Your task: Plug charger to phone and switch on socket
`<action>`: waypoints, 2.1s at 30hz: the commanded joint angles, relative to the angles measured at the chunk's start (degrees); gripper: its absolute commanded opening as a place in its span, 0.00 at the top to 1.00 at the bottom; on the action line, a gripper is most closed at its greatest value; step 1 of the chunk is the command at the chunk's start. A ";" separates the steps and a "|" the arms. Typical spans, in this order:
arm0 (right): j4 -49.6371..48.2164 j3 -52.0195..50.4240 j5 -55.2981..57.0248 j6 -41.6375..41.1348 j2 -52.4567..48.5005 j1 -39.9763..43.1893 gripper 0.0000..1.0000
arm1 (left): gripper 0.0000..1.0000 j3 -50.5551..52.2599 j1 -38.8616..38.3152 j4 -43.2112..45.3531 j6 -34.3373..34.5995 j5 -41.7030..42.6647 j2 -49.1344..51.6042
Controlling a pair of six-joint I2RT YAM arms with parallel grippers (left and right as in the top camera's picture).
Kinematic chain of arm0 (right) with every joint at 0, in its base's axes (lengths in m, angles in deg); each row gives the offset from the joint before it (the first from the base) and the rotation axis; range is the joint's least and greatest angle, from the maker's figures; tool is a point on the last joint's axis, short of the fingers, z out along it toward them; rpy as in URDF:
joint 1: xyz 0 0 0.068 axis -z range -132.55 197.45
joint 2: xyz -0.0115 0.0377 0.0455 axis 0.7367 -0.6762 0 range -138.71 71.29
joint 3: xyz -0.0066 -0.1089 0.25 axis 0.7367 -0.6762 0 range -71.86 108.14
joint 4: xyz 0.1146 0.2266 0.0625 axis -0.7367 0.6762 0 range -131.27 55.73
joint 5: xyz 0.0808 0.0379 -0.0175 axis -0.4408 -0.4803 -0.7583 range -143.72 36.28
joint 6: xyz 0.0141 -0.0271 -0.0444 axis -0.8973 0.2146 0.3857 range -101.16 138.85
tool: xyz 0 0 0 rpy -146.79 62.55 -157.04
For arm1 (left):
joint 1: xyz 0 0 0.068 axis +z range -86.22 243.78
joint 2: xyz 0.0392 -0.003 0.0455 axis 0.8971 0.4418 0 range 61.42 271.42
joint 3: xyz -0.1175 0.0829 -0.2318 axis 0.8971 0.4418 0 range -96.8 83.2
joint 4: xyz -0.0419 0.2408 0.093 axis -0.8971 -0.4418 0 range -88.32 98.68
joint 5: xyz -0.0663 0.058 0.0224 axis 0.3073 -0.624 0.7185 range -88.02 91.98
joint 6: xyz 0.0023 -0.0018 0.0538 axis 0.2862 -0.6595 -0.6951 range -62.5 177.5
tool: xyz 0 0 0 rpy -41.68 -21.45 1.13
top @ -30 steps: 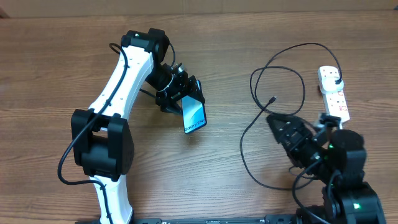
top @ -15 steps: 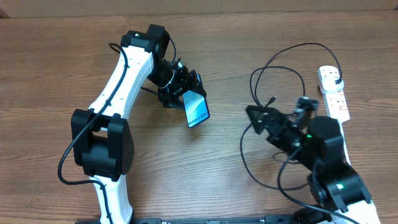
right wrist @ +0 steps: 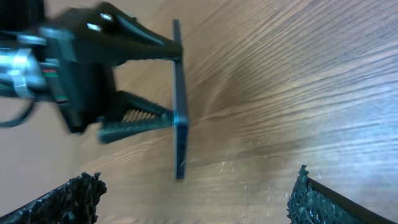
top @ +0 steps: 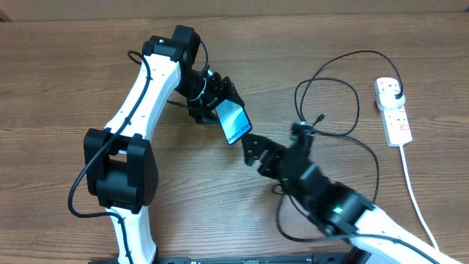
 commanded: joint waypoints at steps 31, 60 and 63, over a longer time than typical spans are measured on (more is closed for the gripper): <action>-22.51 0.68 6.25 -1.01 -18.23 -0.48 0.76 | 0.42 -1.62 -5.64 -1.14 0.44 4.81 0.17; -17.03 0.66 -8.13 -15.06 -15.63 7.87 0.96 | 0.00 -2.03 9.90 -9.86 -25.77 11.45 -4.11; -17.66 0.66 -14.56 -15.37 -15.63 11.39 0.96 | 0.03 -2.03 12.72 -13.64 -33.64 12.33 -8.22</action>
